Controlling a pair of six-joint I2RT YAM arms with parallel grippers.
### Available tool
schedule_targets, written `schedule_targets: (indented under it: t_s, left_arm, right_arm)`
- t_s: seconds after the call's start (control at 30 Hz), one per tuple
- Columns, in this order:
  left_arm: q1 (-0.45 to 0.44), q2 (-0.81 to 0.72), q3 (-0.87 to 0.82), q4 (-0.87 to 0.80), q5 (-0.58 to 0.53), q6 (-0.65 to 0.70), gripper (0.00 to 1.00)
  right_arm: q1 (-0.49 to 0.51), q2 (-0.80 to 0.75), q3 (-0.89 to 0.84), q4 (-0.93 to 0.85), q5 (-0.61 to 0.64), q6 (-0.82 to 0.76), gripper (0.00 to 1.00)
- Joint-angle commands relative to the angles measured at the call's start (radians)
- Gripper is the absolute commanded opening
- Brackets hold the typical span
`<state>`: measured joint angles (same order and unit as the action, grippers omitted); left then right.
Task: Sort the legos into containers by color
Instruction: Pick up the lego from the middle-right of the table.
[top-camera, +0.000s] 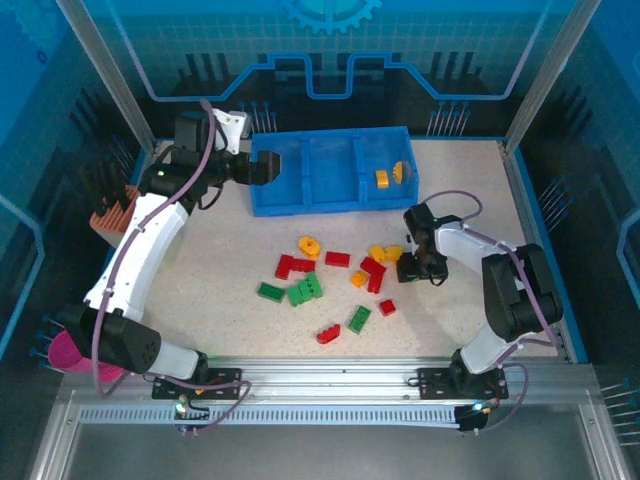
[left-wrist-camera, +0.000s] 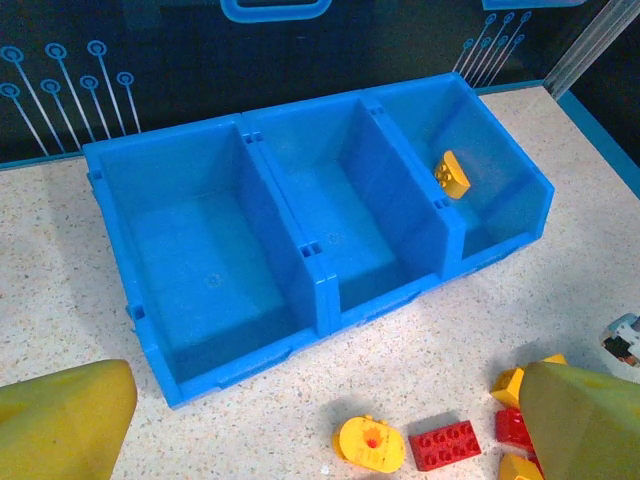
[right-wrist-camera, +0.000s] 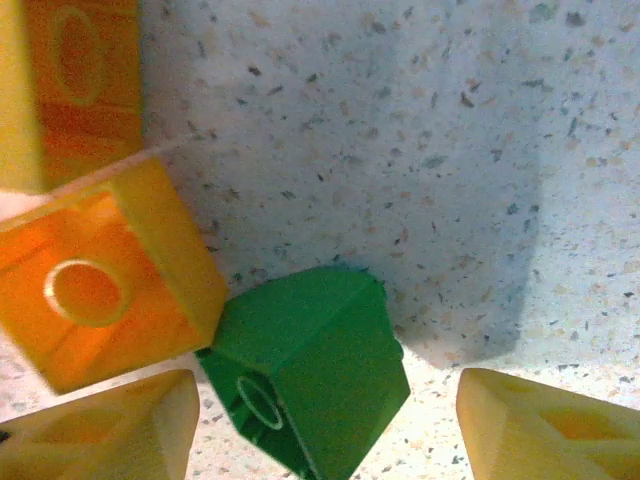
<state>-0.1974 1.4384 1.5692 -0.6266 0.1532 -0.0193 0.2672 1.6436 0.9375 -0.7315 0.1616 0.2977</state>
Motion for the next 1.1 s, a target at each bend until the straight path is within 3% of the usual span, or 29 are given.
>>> schedule_targets:
  t_s: [0.0,0.63,1.07]
  left_arm:
    - [-0.013,0.002,0.027,-0.022,-0.023,0.012,0.99]
    - [-0.027,0.008,0.022,-0.013,-0.037,0.012,0.99]
    - [-0.027,-0.013,-0.013,0.006,-0.047,0.028,0.99]
  right_arm:
    - [-0.011,0.036,0.029,-0.027,0.022,-0.021,0.67]
    - [-0.01,0.096,0.106,-0.053,0.019,-0.069,0.36]
    - [0.044,-0.029,0.29,-0.22,0.014,-0.09,0.34]
